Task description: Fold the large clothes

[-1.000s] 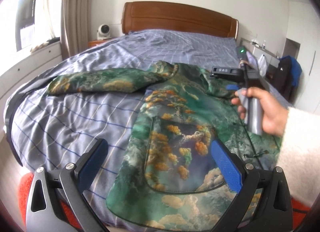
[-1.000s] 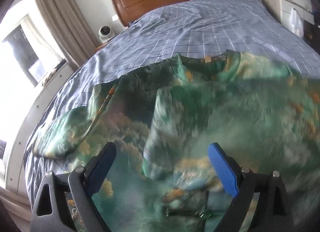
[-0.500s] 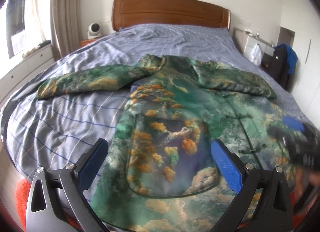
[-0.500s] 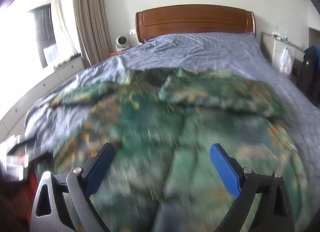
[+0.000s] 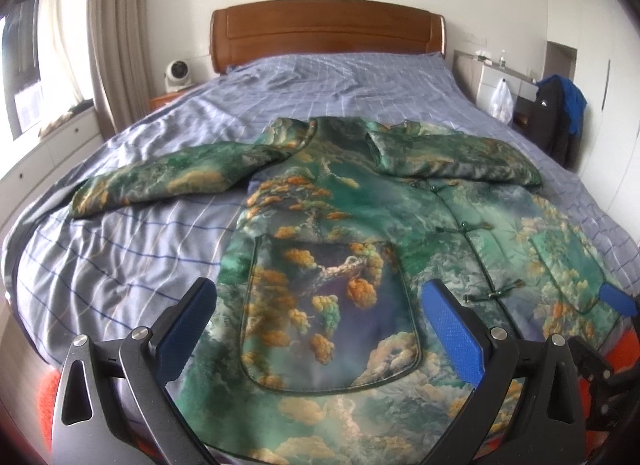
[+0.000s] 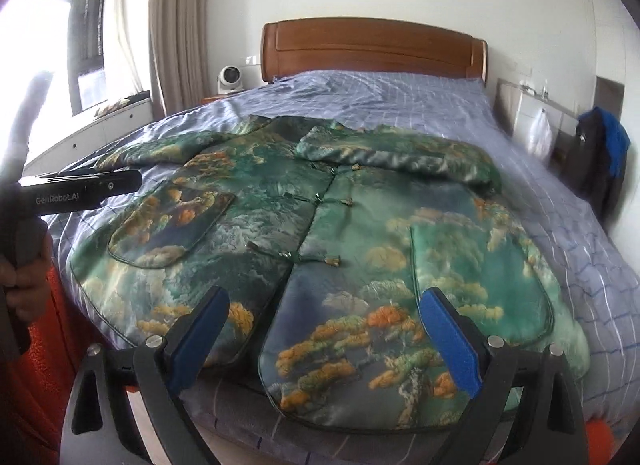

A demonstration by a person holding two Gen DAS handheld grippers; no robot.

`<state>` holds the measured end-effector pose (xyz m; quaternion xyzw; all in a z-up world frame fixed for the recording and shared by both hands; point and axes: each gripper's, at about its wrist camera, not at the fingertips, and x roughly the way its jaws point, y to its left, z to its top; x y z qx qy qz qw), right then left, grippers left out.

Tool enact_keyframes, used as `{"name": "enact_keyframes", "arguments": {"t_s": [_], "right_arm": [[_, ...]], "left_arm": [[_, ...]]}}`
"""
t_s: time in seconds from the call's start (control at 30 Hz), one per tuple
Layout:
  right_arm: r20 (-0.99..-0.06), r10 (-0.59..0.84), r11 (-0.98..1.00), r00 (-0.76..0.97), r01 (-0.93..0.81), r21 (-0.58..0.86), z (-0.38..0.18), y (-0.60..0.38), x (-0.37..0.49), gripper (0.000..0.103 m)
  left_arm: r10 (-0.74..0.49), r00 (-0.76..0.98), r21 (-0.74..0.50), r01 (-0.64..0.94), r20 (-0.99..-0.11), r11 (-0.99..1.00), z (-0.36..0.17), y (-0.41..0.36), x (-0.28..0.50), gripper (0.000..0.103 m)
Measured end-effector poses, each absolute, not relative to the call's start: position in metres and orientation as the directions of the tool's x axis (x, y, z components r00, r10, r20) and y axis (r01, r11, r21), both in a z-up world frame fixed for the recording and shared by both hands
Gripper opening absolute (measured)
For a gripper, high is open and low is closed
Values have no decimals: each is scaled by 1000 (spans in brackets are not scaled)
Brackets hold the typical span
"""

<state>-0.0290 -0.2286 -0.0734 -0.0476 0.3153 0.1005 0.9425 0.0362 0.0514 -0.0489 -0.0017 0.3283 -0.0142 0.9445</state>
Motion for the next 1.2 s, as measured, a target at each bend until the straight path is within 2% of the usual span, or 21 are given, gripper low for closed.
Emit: {"name": "enact_keyframes", "arguments": {"t_s": [0.33, 1.2], "right_arm": [[-568, 181, 966, 803, -253, -50, -67, -215, -37, 95], [-570, 198, 960, 797, -274, -51, -69, -210, -43, 95]], "left_arm": [[-22, 781, -45, -7, -624, 999, -49, 63, 36, 103], [-19, 790, -30, 0, -612, 1000, -45, 61, 29, 103]]}}
